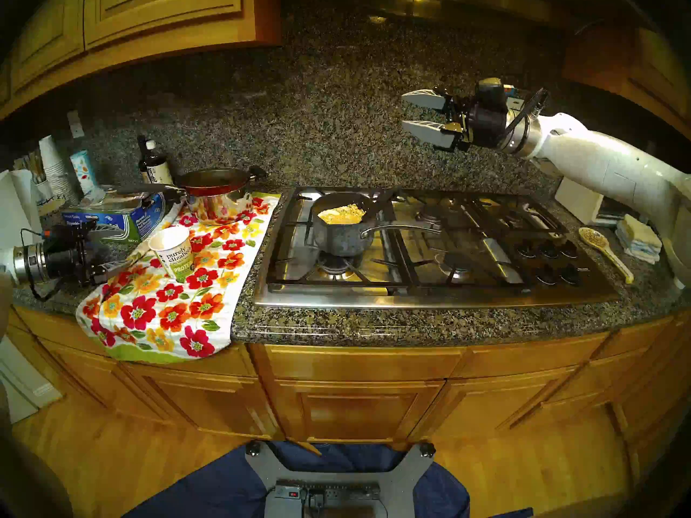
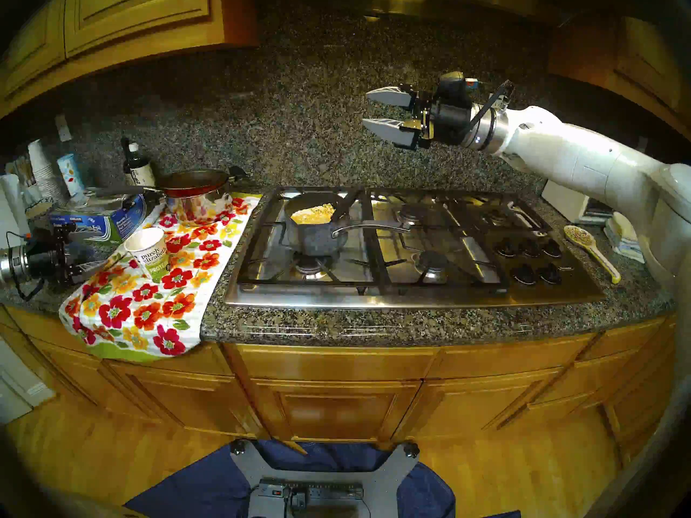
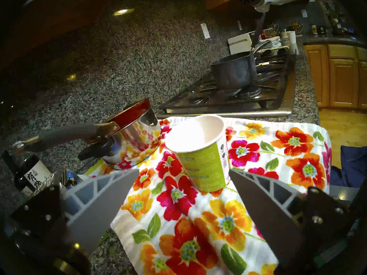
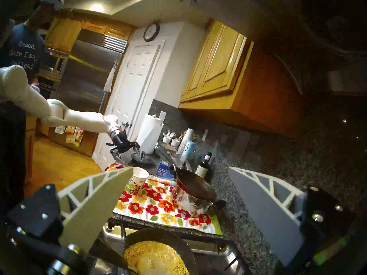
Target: Pour oats into pot and stir with a spoon
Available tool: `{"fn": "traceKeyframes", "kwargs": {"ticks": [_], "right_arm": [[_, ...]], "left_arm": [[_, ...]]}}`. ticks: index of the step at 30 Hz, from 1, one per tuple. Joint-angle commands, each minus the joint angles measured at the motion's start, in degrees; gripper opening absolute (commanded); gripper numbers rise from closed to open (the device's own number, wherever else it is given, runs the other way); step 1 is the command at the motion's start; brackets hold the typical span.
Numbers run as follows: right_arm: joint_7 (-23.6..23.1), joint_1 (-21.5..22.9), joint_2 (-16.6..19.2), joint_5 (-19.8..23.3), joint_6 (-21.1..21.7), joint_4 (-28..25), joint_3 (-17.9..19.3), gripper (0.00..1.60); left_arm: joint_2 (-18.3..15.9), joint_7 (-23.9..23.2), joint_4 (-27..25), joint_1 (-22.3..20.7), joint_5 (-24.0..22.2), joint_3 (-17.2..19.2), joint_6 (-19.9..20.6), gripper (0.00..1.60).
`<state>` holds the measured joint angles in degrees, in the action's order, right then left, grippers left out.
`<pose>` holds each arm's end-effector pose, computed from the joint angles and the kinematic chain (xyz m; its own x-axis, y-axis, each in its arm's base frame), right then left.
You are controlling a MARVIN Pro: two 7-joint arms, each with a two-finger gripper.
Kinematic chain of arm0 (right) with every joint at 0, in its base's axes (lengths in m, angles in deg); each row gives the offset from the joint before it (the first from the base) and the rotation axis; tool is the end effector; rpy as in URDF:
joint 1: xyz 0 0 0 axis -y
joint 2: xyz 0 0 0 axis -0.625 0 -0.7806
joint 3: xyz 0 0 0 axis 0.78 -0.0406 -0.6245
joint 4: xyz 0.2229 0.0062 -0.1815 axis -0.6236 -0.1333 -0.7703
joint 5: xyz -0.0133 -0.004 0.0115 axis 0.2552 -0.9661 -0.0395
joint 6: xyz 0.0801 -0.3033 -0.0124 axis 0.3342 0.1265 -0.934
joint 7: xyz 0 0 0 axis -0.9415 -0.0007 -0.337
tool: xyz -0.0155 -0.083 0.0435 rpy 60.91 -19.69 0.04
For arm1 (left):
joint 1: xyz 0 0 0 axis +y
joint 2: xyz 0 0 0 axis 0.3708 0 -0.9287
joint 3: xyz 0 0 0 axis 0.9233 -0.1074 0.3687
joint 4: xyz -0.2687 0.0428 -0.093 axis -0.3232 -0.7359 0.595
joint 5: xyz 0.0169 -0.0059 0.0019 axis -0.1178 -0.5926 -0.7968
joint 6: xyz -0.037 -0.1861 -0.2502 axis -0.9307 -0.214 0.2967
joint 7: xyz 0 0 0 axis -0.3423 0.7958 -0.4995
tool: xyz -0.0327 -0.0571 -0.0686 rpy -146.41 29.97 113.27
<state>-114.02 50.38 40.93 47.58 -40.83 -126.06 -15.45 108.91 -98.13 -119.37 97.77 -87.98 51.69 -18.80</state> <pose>0.5404 -0.0783 0.0193 -0.3630 -0.0635 0.9296 0.9254 -0.1409 0.3518 0.3418 0.4116 -0.1415 -0.0934 -0.4662 0.8797 -0.7198 -0.5789 -0.3832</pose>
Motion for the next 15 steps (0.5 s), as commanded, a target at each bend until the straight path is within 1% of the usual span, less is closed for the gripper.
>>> {"fn": "traceKeyframes", "kwargs": {"ticks": [1,3,5,6,7,8,15], "right_arm": [[-5.8,-0.5,-2.2,3.4,0.1,1.7,3.4,1.60],[-5.6,-0.8,-2.6,3.8,-0.2,1.6,3.9,1.60],[-4.4,-0.8,-3.2,2.9,-1.4,1.7,3.8,1.60],[-1.3,-0.6,-3.7,1.8,-2.8,1.7,3.4,1.60],[0.0,-0.5,-4.2,0.9,-3.8,2.1,3.0,1.60],[2.5,0.1,-4.9,-0.9,-5.0,2.6,2.0,1.60],[4.8,0.3,-4.8,-2.6,-6.5,1.9,1.6,1.60]], "left_arm": [[-1.2,-0.4,-0.4,-1.4,-1.2,1.0,0.0,1.60],[-1.2,-0.4,-0.4,-1.4,-1.2,1.0,0.0,1.60],[-1.2,-0.4,-0.4,-1.4,-1.3,1.0,-0.1,1.60],[-1.2,-0.4,-0.4,-1.4,-1.3,1.0,-0.1,1.60],[-1.2,-0.4,-0.4,-1.4,-1.3,1.0,-0.1,1.60],[-1.2,-0.4,-0.4,-1.4,-1.2,1.0,0.0,1.60],[-1.2,-0.4,-0.3,-1.5,-1.3,0.9,-0.1,1.60]]}}
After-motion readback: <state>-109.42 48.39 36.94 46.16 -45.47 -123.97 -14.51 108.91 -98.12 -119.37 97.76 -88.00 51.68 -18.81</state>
